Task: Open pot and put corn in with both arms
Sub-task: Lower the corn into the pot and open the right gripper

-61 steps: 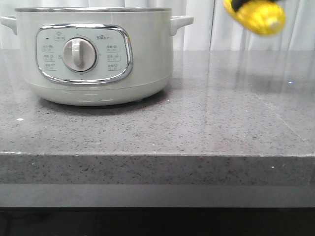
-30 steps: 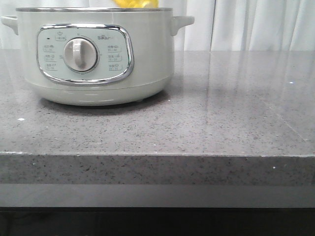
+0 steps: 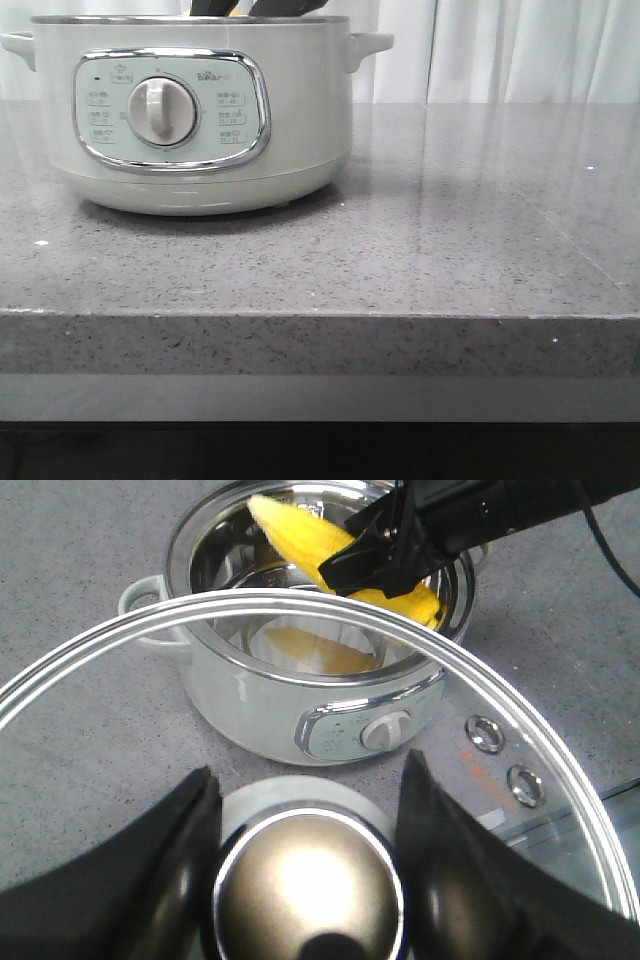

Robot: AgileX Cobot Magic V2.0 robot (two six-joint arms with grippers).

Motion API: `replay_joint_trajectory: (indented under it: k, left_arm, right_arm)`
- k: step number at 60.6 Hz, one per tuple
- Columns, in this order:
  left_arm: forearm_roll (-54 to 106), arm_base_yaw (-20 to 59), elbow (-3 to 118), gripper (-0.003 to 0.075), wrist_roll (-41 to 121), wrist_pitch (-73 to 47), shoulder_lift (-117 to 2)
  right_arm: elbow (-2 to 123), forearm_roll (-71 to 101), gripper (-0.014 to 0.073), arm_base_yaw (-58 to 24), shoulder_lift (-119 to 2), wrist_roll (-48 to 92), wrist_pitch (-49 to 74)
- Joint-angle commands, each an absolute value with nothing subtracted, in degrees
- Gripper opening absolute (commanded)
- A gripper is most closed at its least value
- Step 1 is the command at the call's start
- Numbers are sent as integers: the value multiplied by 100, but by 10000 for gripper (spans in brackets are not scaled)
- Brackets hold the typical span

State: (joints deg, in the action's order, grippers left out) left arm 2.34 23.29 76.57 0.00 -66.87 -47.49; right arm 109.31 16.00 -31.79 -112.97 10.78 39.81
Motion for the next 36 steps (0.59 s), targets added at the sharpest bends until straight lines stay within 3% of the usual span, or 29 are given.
replay_joint_trajectory:
  k: [1, 10, 15, 19, 30, 32, 36]
  left_arm:
    - [265, 2350, 7838, 283, -31, -5913, -4701]
    - [265, 2350, 7838, 283, -31, -5913, -4701]
    - [265, 2350, 7838, 283, -31, -5913, -4701]
    - [265, 2350, 7838, 283, -31, -5913, -4701]
    - [265, 2350, 7838, 283, -31, -5913, -4712]
    - [265, 2350, 7838, 283, -31, -5913, -4724]
    - [265, 2350, 7838, 283, -31, -5913, -4724]
  right_arm:
    - [11153, 1647, 521, -3166, -10912, 1135, 3701]
    - [11153, 1647, 533, -3166, -10906, 1135, 3703]
    - [11153, 1647, 485, -3153, -10865, 1135, 3675]
    - [11153, 1621, 381, -3114, -10796, 1135, 3669]
    - [11153, 1600, -22, -2864, -10574, 1135, 3757]
    - [11153, 1600, -71, -2788, -10512, 1135, 3796]
    - [11153, 1600, -62, -2632, -10422, 1129, 3893]
